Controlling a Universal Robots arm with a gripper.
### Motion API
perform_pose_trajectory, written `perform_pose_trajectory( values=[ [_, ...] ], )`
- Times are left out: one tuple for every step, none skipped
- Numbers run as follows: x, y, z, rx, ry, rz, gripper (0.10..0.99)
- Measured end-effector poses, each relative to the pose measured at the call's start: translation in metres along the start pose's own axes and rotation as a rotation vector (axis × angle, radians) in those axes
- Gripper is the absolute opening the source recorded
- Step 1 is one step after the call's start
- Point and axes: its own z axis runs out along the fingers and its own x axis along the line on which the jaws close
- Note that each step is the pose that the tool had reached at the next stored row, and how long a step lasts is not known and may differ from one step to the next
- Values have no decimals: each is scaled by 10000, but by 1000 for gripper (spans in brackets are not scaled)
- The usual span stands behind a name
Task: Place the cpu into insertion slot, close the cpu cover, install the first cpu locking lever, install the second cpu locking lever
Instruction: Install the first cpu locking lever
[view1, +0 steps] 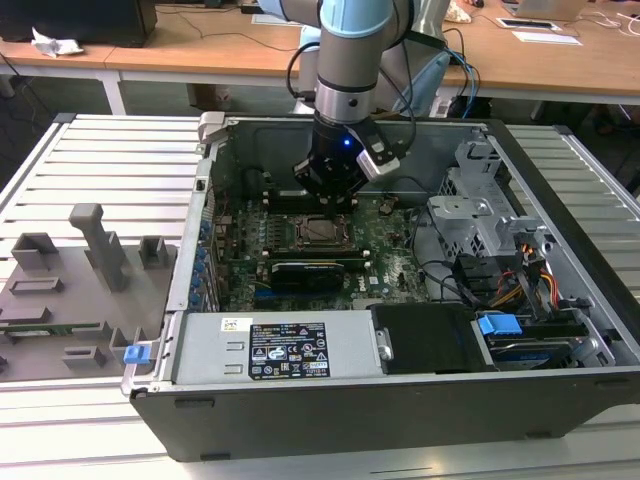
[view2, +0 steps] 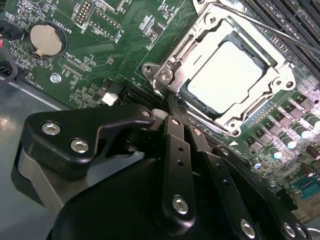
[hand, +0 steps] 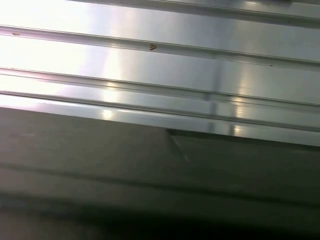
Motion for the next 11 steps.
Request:
perform_pose_trajectory(
  values=[
    [1, -2, -27, 8, 5, -1, 106],
    [2, -2, -71, 7, 5, 0, 106],
    [2, -2, -87, 8, 5, 0, 106],
    [2, -3, -90, 7, 4, -2, 106],
    [3, -14, -91, 6, 5, -2, 106],
    [4, -23, -91, 8, 5, -1, 106],
    [5, -32, -91, 7, 6, -2, 106],
    [7, -42, -91, 7, 5, -1, 106],
    [7, -50, -90, 6, 5, -1, 106],
    [8, -56, -91, 7, 6, -1, 106],
    [9, -65, -91, 7, 6, -1, 106]
  ],
)
